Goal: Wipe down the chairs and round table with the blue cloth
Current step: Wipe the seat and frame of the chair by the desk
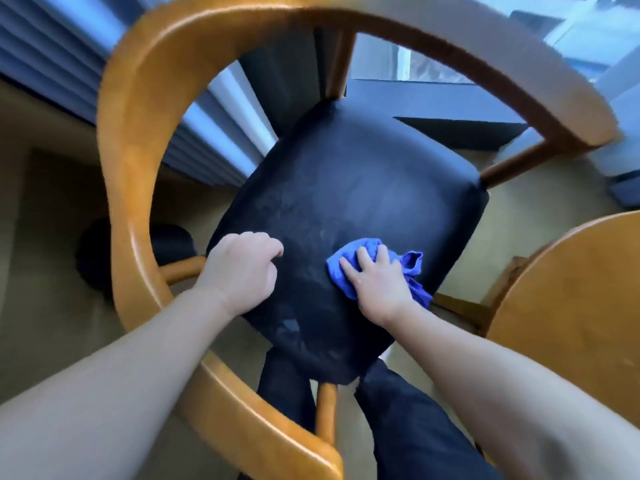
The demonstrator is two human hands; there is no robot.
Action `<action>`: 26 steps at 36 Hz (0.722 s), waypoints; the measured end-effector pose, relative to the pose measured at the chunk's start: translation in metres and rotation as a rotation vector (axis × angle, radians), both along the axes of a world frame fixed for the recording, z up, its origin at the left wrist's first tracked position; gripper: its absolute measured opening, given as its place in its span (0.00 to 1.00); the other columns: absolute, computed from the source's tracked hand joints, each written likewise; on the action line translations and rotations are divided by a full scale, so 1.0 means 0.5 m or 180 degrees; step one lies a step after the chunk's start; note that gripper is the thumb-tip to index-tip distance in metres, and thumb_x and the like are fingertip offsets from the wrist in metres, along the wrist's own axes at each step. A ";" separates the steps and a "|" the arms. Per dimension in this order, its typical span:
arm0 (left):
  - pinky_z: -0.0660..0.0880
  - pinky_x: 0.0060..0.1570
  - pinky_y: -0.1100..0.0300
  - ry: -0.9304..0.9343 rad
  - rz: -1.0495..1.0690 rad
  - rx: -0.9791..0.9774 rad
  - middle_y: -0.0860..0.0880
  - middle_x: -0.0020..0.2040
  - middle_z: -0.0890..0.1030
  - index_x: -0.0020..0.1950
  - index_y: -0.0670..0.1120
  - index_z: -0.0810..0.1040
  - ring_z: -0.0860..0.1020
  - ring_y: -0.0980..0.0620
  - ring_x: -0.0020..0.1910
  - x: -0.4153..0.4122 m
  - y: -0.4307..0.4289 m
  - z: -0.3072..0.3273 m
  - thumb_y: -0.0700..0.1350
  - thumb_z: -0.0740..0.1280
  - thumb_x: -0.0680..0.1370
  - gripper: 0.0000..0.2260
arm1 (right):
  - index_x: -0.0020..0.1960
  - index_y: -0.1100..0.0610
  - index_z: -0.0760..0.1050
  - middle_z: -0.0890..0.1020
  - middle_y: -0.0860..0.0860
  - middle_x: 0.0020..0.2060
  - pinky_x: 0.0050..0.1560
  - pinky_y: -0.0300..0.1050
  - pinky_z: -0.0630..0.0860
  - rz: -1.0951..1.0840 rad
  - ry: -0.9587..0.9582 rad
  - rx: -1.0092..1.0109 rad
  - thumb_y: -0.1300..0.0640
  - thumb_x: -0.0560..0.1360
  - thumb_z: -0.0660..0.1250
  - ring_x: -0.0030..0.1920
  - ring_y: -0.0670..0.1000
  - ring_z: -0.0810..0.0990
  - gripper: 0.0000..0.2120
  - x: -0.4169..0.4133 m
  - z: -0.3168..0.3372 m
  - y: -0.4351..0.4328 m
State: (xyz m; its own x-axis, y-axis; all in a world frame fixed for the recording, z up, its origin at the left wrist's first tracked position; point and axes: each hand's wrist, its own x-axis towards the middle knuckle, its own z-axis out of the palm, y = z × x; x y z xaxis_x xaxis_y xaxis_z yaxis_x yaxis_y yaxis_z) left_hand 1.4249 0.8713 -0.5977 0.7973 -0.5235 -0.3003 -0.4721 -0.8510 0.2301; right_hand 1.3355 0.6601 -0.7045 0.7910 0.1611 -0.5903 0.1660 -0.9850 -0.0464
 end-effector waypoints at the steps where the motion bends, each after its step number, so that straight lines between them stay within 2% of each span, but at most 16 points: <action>1: 0.76 0.43 0.53 0.0009 0.0078 0.0020 0.48 0.42 0.82 0.48 0.45 0.82 0.79 0.45 0.42 -0.019 0.002 0.016 0.36 0.66 0.70 0.10 | 0.78 0.48 0.53 0.63 0.57 0.69 0.47 0.52 0.67 0.0144 0.0106 0.0032 0.52 0.76 0.60 0.65 0.66 0.63 0.32 -0.027 0.007 0.009; 3: 0.75 0.47 0.53 0.0032 0.0207 0.0036 0.49 0.45 0.82 0.51 0.46 0.81 0.78 0.46 0.44 -0.054 0.009 0.045 0.38 0.65 0.72 0.10 | 0.77 0.48 0.53 0.64 0.57 0.67 0.46 0.51 0.66 0.0389 0.0334 0.0041 0.53 0.76 0.60 0.64 0.66 0.64 0.32 -0.076 0.021 0.022; 6: 0.73 0.51 0.53 0.0083 0.0491 -0.0017 0.49 0.50 0.81 0.54 0.46 0.80 0.77 0.46 0.48 -0.105 0.024 0.099 0.39 0.62 0.74 0.12 | 0.74 0.47 0.58 0.68 0.54 0.62 0.44 0.50 0.69 0.0647 0.0716 0.0123 0.56 0.72 0.65 0.58 0.62 0.66 0.33 -0.119 0.051 0.025; 9: 0.74 0.51 0.54 -0.0006 0.0815 -0.0102 0.51 0.51 0.81 0.55 0.47 0.80 0.77 0.48 0.50 -0.157 0.042 0.157 0.40 0.62 0.75 0.12 | 0.73 0.44 0.61 0.68 0.53 0.60 0.47 0.50 0.72 0.0120 0.1050 0.0346 0.53 0.69 0.67 0.56 0.60 0.68 0.34 -0.144 0.097 0.019; 12: 0.76 0.51 0.54 -0.0172 0.0953 -0.0204 0.52 0.49 0.82 0.54 0.48 0.81 0.79 0.50 0.49 -0.211 0.068 0.211 0.40 0.64 0.75 0.10 | 0.73 0.43 0.62 0.69 0.53 0.60 0.56 0.49 0.73 -0.0604 0.0909 0.0648 0.47 0.68 0.65 0.55 0.59 0.69 0.34 -0.163 0.156 0.011; 15: 0.75 0.51 0.54 -0.0321 0.1021 -0.0304 0.51 0.46 0.82 0.50 0.46 0.81 0.79 0.49 0.47 -0.268 0.104 0.257 0.38 0.65 0.74 0.09 | 0.74 0.41 0.61 0.70 0.52 0.61 0.59 0.47 0.72 -0.0979 0.0700 0.0821 0.44 0.68 0.65 0.57 0.60 0.71 0.34 -0.169 0.230 0.014; 20: 0.74 0.50 0.52 -0.0553 0.1087 -0.0431 0.50 0.44 0.82 0.48 0.45 0.81 0.79 0.48 0.45 -0.363 0.168 0.316 0.40 0.61 0.72 0.11 | 0.74 0.38 0.61 0.69 0.48 0.50 0.57 0.48 0.72 -0.1121 0.0356 0.0976 0.39 0.67 0.66 0.57 0.58 0.72 0.36 -0.177 0.359 0.061; 23: 0.75 0.49 0.51 -0.0625 0.1219 -0.0493 0.49 0.43 0.82 0.47 0.44 0.81 0.80 0.47 0.44 -0.422 0.201 0.349 0.40 0.60 0.70 0.12 | 0.73 0.38 0.62 0.71 0.47 0.50 0.57 0.46 0.71 -0.1181 0.0297 0.1142 0.36 0.65 0.67 0.57 0.56 0.74 0.38 -0.197 0.420 0.111; 26: 0.75 0.45 0.52 -0.0690 0.1347 -0.0495 0.48 0.41 0.82 0.44 0.44 0.81 0.80 0.46 0.41 -0.477 0.231 0.365 0.40 0.61 0.67 0.11 | 0.74 0.39 0.61 0.71 0.47 0.54 0.58 0.45 0.70 -0.0953 0.0160 0.1210 0.35 0.65 0.69 0.57 0.55 0.71 0.40 -0.231 0.462 0.164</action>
